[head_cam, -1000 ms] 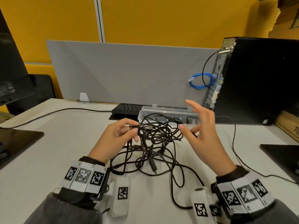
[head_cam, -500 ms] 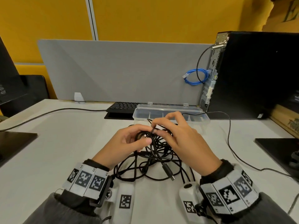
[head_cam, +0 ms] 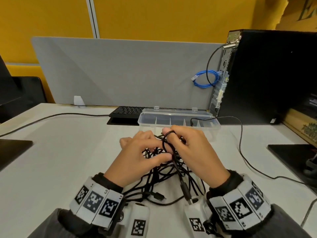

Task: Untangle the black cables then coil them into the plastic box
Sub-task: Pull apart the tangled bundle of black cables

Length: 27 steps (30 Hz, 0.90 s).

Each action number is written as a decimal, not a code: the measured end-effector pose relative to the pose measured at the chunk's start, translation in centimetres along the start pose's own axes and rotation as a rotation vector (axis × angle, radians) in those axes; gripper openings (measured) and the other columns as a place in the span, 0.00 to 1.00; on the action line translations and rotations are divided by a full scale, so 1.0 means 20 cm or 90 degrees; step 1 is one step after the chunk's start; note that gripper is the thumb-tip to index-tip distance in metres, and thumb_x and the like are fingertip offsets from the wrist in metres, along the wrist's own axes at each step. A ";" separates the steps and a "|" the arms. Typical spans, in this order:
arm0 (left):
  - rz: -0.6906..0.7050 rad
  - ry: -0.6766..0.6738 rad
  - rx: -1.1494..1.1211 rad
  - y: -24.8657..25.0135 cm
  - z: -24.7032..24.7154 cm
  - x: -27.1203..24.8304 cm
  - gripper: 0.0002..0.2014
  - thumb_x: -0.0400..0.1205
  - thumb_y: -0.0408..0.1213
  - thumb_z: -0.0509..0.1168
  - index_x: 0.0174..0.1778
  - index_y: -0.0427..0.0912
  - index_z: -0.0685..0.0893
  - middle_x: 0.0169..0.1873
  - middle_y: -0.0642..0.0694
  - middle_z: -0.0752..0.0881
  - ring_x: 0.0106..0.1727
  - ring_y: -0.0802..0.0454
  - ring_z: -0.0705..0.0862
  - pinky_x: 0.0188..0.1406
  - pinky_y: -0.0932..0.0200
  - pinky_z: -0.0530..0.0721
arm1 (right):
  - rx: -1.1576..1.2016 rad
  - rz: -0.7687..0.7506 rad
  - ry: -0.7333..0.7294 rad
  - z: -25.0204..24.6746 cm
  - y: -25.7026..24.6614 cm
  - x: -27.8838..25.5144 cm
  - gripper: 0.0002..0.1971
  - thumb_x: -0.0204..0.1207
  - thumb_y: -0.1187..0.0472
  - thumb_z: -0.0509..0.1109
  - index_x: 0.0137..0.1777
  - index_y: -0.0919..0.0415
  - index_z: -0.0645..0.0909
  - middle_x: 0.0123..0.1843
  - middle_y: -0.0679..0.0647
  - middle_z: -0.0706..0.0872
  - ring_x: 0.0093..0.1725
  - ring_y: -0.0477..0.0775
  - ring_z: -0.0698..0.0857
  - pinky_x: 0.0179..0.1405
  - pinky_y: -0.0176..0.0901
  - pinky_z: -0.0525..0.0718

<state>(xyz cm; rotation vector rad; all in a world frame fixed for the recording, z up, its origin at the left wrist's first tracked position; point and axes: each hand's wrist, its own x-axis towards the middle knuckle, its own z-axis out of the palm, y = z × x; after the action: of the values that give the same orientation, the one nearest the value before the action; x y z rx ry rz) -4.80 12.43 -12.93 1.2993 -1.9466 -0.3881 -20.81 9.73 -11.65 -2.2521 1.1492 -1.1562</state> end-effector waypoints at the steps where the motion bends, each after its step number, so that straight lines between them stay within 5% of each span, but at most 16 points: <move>1: 0.007 -0.017 -0.058 0.00 0.00 0.00 0.13 0.70 0.62 0.62 0.42 0.62 0.85 0.39 0.55 0.79 0.44 0.60 0.77 0.53 0.58 0.70 | 0.007 0.000 -0.011 0.00 0.00 0.00 0.12 0.82 0.50 0.59 0.35 0.43 0.75 0.31 0.42 0.79 0.35 0.42 0.78 0.36 0.43 0.77; 3: 0.003 -0.007 -0.155 -0.01 -0.03 0.01 0.09 0.77 0.50 0.64 0.39 0.52 0.86 0.35 0.52 0.84 0.38 0.60 0.81 0.44 0.65 0.78 | 0.020 0.019 -0.054 -0.01 0.02 0.00 0.03 0.80 0.50 0.62 0.49 0.39 0.77 0.36 0.41 0.83 0.34 0.38 0.79 0.35 0.36 0.75; 5: -0.032 0.045 -0.199 -0.04 -0.06 0.02 0.11 0.83 0.39 0.61 0.37 0.47 0.86 0.34 0.52 0.87 0.37 0.61 0.84 0.38 0.69 0.80 | -0.017 0.042 -0.092 -0.03 0.04 0.00 0.14 0.77 0.48 0.66 0.60 0.38 0.68 0.39 0.43 0.86 0.30 0.35 0.78 0.32 0.31 0.71; 9: -0.174 0.150 -0.385 -0.07 -0.09 0.03 0.14 0.85 0.35 0.55 0.35 0.41 0.79 0.28 0.50 0.85 0.32 0.56 0.85 0.29 0.64 0.84 | -0.177 0.063 -0.137 -0.09 0.05 -0.01 0.23 0.70 0.39 0.70 0.57 0.37 0.60 0.47 0.35 0.84 0.30 0.36 0.76 0.30 0.34 0.70; 14: -0.207 0.155 -0.499 -0.07 -0.12 0.03 0.14 0.86 0.36 0.53 0.35 0.40 0.76 0.26 0.48 0.82 0.30 0.57 0.83 0.29 0.65 0.83 | -0.266 0.010 -0.228 -0.08 0.03 -0.03 0.15 0.74 0.36 0.63 0.59 0.33 0.73 0.52 0.35 0.79 0.54 0.41 0.74 0.45 0.38 0.77; 20: -0.235 0.164 -0.622 -0.10 -0.16 0.03 0.14 0.86 0.37 0.51 0.36 0.41 0.74 0.22 0.49 0.75 0.27 0.56 0.77 0.28 0.66 0.82 | -0.298 0.032 -0.138 -0.10 0.08 -0.02 0.14 0.80 0.40 0.55 0.56 0.36 0.80 0.37 0.37 0.72 0.48 0.39 0.72 0.34 0.31 0.69; 27: -0.237 0.144 -0.620 -0.10 -0.15 0.04 0.15 0.86 0.39 0.52 0.35 0.40 0.75 0.19 0.52 0.65 0.22 0.57 0.66 0.25 0.68 0.74 | -0.374 0.054 -0.014 -0.16 0.10 -0.02 0.14 0.80 0.40 0.55 0.53 0.37 0.82 0.41 0.37 0.79 0.44 0.38 0.73 0.29 0.27 0.63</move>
<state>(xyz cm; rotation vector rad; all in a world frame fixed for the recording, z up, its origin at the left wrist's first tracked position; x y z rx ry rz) -1.46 11.32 -11.67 0.9559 -1.0463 -1.1415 -24.50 8.98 -11.01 -2.5790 1.7348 -0.8276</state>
